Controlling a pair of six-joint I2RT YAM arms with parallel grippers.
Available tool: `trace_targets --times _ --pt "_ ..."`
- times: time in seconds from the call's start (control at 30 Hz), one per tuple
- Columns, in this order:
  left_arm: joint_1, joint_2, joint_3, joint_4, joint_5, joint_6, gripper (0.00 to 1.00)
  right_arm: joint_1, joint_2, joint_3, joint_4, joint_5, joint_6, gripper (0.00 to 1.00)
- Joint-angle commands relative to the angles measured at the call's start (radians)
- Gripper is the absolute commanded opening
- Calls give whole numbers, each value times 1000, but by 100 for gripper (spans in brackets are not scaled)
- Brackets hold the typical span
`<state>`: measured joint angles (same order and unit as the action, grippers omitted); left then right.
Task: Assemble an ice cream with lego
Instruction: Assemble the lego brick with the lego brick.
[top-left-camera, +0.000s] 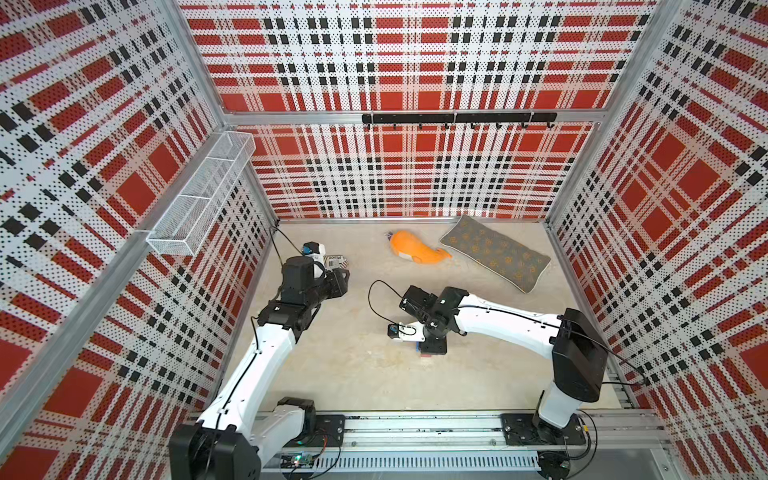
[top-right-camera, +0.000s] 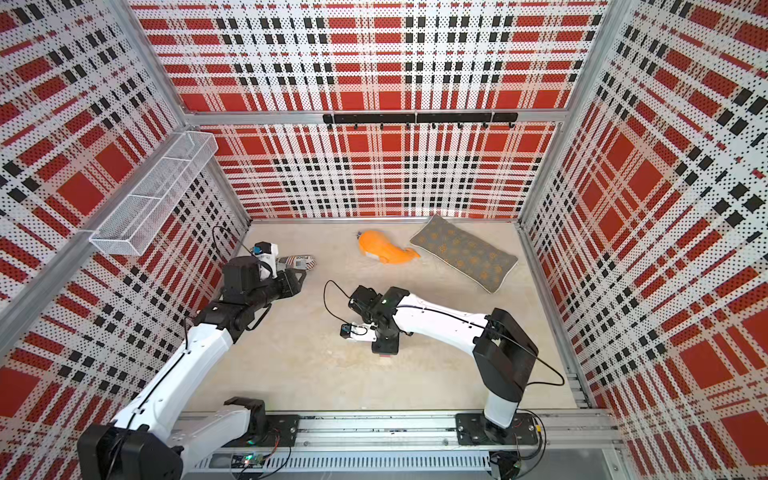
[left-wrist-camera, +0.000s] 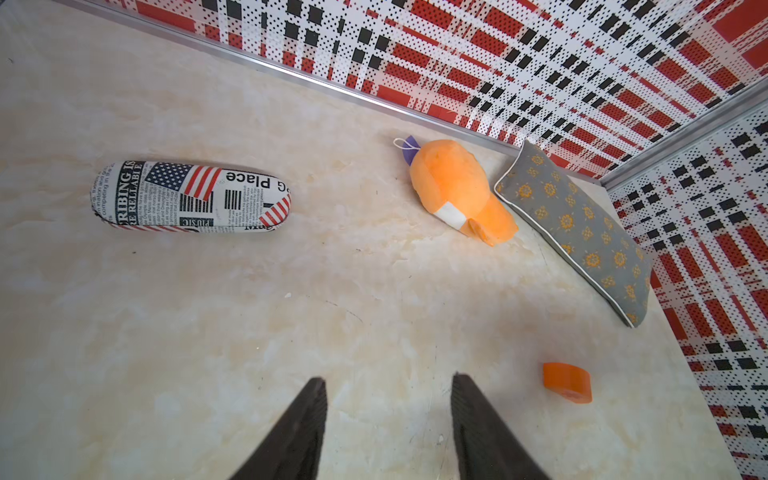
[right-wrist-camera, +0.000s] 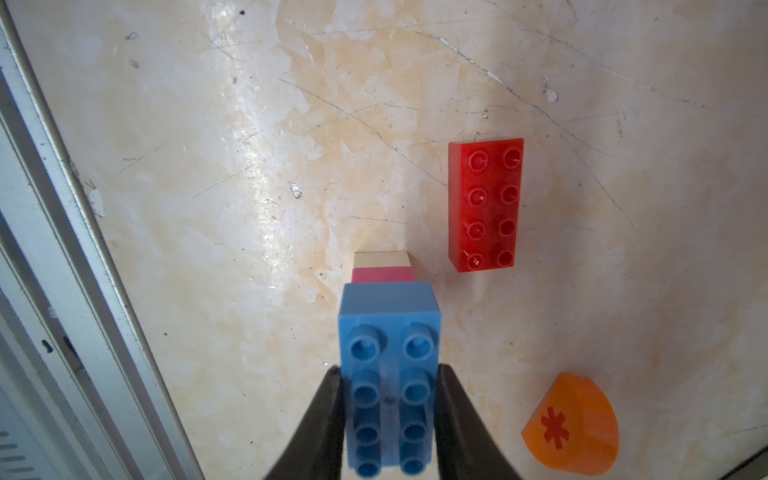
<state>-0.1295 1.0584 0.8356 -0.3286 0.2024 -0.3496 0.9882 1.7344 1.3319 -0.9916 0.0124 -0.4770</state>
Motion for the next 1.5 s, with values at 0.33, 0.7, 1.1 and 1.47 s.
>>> trace_targets --times 0.33,0.7,1.1,1.47 --pt "8 -5 -11 20 -1 15 53 11 50 -42 13 12 18 25" --pt "8 -3 -12 20 2 14 53 18 77 -67 38 0 28 24" --pt "8 0 -12 19 3 14 53 22 85 -80 39 6 26 24" --pt "8 -2 -10 20 17 17 53 1 15 -59 -11 72 10 22"
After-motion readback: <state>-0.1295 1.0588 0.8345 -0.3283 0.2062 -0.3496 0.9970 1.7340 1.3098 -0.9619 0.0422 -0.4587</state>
